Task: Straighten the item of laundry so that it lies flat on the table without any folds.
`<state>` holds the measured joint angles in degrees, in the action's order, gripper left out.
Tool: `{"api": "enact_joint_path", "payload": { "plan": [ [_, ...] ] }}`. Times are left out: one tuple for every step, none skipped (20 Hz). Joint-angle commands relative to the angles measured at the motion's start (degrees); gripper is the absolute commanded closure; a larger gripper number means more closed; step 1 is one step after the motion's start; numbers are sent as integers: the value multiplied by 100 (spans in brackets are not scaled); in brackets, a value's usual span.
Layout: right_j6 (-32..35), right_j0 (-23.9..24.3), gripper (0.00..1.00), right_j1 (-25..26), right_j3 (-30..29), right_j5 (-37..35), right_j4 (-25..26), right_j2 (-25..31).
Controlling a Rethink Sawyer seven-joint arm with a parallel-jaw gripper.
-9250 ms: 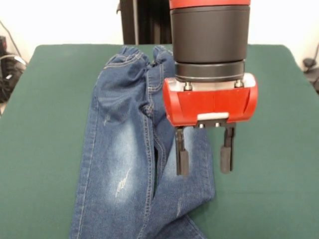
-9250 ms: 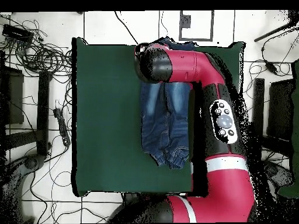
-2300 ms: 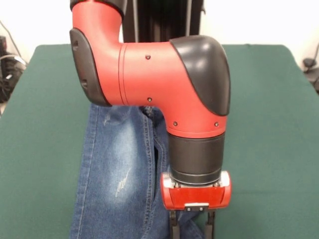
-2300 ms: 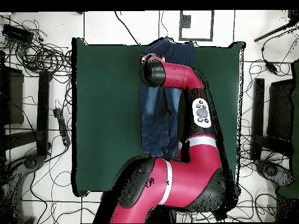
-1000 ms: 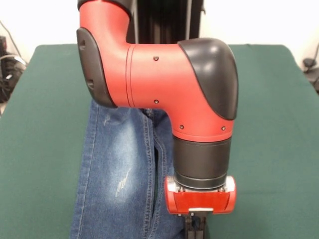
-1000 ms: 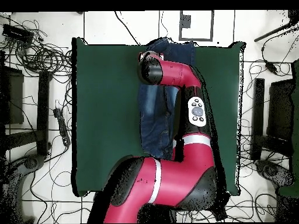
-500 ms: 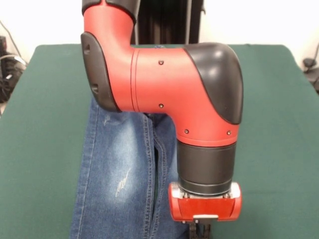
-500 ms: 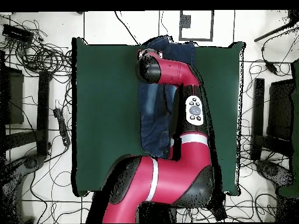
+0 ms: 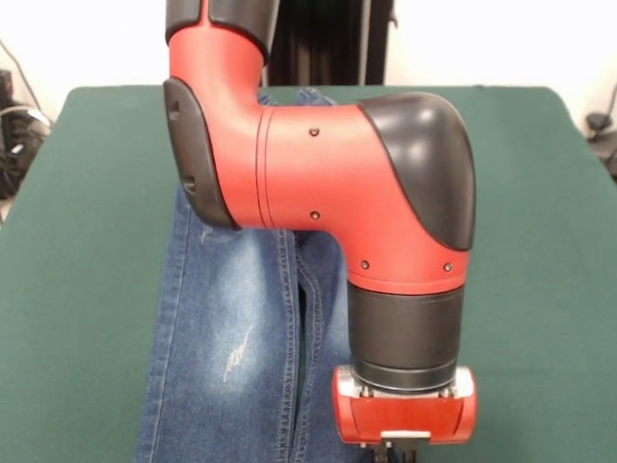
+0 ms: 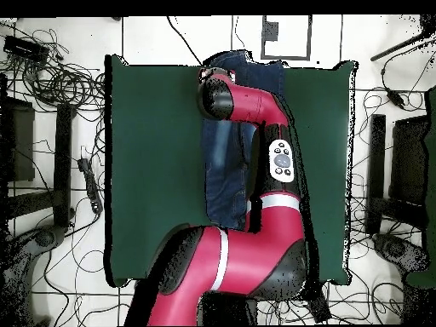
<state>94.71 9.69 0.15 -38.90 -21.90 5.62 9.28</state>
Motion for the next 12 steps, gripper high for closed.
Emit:
{"api": "enact_joint_path", "payload": {
  "plan": [
    [1081,-312,100,179,-257,92,-434,635],
    [1120,-326,100,177,-255,69,-478,604],
    [1206,-358,100,185,-236,41,-540,561],
    [1311,-383,100,182,-237,32,-605,527],
    [1402,-424,100,187,-210,34,-671,478],
    [1468,-458,100,187,-195,9,-728,445],
    [1534,-492,100,188,-179,-17,-786,411],
    [1615,-522,100,184,-184,-2,-841,367],
    [1666,-553,100,193,-159,8,-902,339],
    [1707,-569,100,200,-154,33,-969,324],
    [1731,-590,100,214,-128,41,-1029,302],
    [1720,-603,100,221,-121,91,-1066,295]
  ]
}}
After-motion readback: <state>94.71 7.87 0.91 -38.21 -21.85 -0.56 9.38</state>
